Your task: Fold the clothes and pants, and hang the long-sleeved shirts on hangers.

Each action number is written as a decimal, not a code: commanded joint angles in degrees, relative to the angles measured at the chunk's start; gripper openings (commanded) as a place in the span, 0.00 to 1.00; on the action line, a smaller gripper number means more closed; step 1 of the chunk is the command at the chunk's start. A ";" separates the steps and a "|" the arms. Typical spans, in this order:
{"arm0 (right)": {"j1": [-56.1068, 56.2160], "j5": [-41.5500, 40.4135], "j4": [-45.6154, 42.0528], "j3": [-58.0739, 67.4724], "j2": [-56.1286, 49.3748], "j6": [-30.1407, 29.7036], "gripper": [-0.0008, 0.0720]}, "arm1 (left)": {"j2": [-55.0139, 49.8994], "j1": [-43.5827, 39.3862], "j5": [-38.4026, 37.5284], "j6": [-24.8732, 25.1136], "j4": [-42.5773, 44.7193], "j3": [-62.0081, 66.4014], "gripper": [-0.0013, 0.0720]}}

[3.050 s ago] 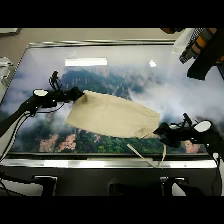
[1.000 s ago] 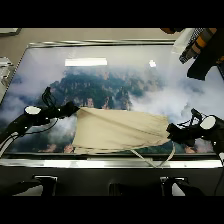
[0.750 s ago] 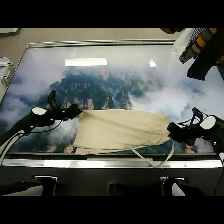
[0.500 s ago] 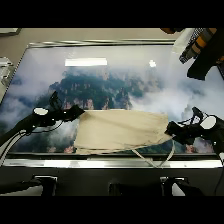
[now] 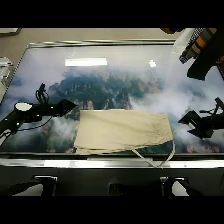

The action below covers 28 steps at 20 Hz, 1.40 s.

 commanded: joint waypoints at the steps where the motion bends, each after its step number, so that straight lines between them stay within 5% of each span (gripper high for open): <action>1: -3.58 2.86 15.52 2.21 -9.81 -18.95 0.96 | 3.54 1.88 -3.54 -0.35 2.16 0.66 0.66; 7: -0.79 2.80 14.99 2.19 -22.27 -28.68 0.96 | 3.93 1.79 -3.45 -1.66 2.14 0.66 0.66; 12: 0.66 -4.42 12.31 2.19 -25.11 -29.20 0.96 | 3.93 1.81 -3.48 -1.68 2.14 0.66 0.66; 19: 10.36 -3.39 12.11 2.16 -27.41 -27.78 0.92 | 3.91 1.81 -3.52 -1.66 2.14 0.66 0.66; 21: 12.22 -3.98 11.58 2.16 -27.41 -26.99 0.68 | 3.91 1.81 -3.56 -1.66 2.12 0.66 0.66; 23: 12.28 -3.61 12.52 2.19 -27.34 -26.58 0.31 | 3.91 1.79 -4.98 -1.66 1.84 0.66 0.59; 26: 12.28 -3.19 12.22 2.25 -25.05 -23.37 0.13 | 3.91 0.85 -9.44 -1.62 1.70 0.66 0.10; 28: 12.31 -3.13 11.41 2.25 -21.86 -20.02 0.07 | 3.91 -2.34 -10.16 -1.64 1.49 0.63 0.04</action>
